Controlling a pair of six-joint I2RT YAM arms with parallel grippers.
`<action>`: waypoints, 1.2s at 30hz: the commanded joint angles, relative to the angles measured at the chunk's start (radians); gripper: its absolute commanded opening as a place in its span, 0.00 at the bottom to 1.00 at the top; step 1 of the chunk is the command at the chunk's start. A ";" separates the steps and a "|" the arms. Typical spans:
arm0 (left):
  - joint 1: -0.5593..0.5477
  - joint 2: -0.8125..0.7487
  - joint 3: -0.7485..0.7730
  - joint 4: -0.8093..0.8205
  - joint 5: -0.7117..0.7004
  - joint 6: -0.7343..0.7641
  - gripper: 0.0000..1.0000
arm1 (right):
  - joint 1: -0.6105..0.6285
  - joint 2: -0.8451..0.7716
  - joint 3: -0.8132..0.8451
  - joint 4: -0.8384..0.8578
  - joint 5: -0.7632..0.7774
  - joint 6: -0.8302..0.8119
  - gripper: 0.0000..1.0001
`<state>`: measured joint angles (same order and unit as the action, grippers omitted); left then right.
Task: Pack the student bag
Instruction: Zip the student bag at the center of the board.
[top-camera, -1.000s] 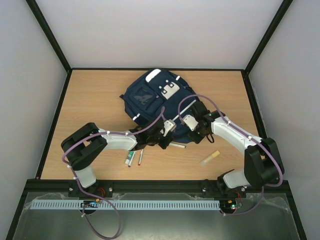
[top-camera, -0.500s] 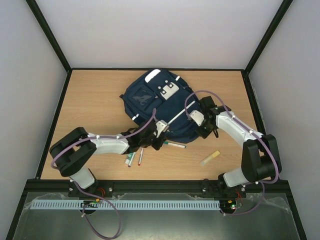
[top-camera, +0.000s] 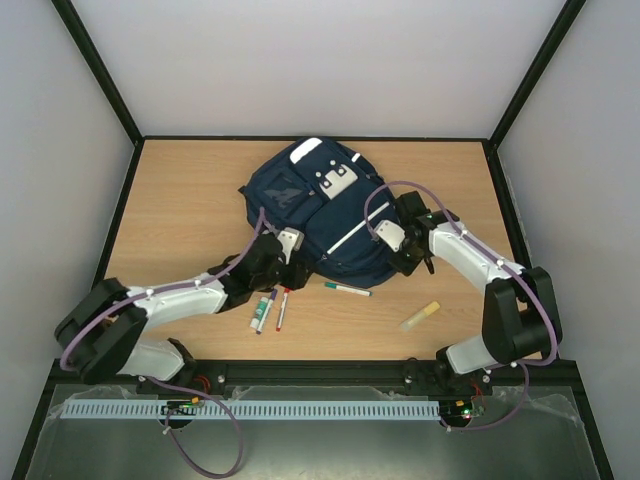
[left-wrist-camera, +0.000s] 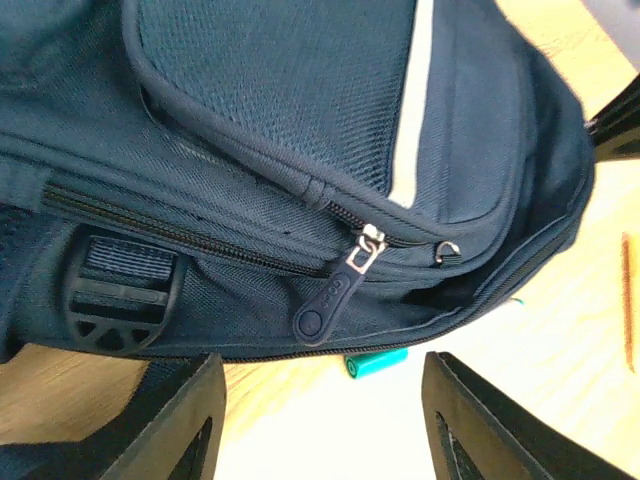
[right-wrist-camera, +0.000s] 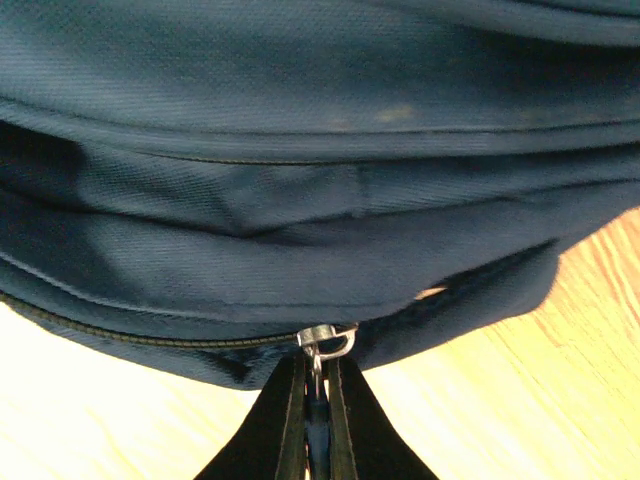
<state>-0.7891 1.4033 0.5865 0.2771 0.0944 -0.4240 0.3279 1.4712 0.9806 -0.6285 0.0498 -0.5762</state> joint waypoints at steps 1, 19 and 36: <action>0.009 -0.129 -0.012 -0.112 -0.041 -0.096 0.60 | 0.048 -0.036 -0.044 -0.032 -0.013 0.007 0.01; 0.243 0.061 0.124 -0.189 -0.025 -0.490 0.71 | 0.079 -0.078 -0.080 -0.021 -0.048 0.047 0.01; 0.464 0.566 0.728 -0.299 -0.052 -0.328 0.22 | 0.358 -0.029 0.007 0.000 -0.123 0.217 0.01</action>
<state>-0.3931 1.9144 1.1431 0.0521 0.0853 -0.8265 0.5732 1.3956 0.9184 -0.5964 -0.0223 -0.4503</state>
